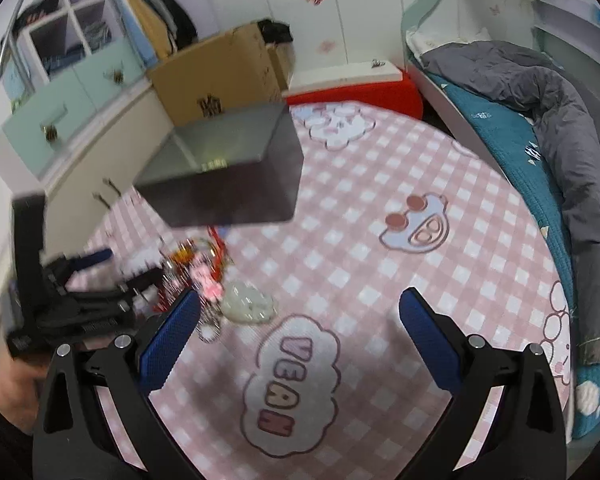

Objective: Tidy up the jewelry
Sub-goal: 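Return both tools to the jewelry pile, then grasp the jade pendant with the right gripper while the left gripper grasps the dark red bead bracelet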

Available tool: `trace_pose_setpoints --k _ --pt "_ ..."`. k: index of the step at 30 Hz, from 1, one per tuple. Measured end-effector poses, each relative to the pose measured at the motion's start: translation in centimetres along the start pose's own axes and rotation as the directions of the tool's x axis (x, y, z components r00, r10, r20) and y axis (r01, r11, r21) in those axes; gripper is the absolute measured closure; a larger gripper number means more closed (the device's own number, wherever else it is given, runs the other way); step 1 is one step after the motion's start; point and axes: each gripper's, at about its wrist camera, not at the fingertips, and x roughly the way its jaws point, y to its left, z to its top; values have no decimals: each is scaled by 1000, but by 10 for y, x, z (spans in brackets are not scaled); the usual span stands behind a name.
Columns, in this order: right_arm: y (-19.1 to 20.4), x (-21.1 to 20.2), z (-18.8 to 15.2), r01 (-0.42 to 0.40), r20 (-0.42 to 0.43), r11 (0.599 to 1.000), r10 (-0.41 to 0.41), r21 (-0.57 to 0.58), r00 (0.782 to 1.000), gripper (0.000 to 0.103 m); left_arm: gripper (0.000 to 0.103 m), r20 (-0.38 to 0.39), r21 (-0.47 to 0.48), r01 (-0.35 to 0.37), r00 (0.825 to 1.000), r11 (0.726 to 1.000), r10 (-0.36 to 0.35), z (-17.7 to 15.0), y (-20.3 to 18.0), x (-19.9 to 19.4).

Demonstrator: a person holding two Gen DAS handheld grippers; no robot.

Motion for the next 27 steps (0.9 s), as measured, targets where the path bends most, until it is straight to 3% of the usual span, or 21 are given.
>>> trace_pose_setpoints --k 2,4,6,10,15,17,19,21,23,27 --pt "4 8 -4 15 -18 998 -16 -54 1000 13 6 3 3 -4 1000 1000 4 -2 0 0" --pt "9 18 -8 18 -42 992 -24 -127 999 29 10 0 0 11 1000 1000 -11 -3 1 1" --pt "14 27 -10 34 -44 981 -43 -192 998 38 16 -1 -7 38 999 999 -38 -3 1 3" --pt "23 34 -4 -8 -41 967 -2 -255 999 40 42 16 30 64 998 997 -65 -3 -8 -1" --pt "39 44 -4 -18 -51 932 -1 -361 999 40 64 10 57 110 994 992 -111 -4 -17 -6" --pt "41 46 -2 -42 -49 923 25 -382 999 50 69 15 71 119 993 990 -120 -5 -20 -8" --pt "46 47 -2 -41 -36 912 29 -408 999 72 80 20 78 137 990 987 -139 -6 -21 -8" --pt "50 46 -2 -26 -36 908 12 -418 999 75 93 16 74 176 984 982 -178 -6 -20 -8" --pt "51 44 -1 -21 -39 919 6 -394 999 75 95 7 44 230 973 972 -231 -6 -15 -9" --pt "44 34 -4 -50 -36 945 41 -322 999 75 95 27 29 261 965 965 -262 -10 -6 -21"
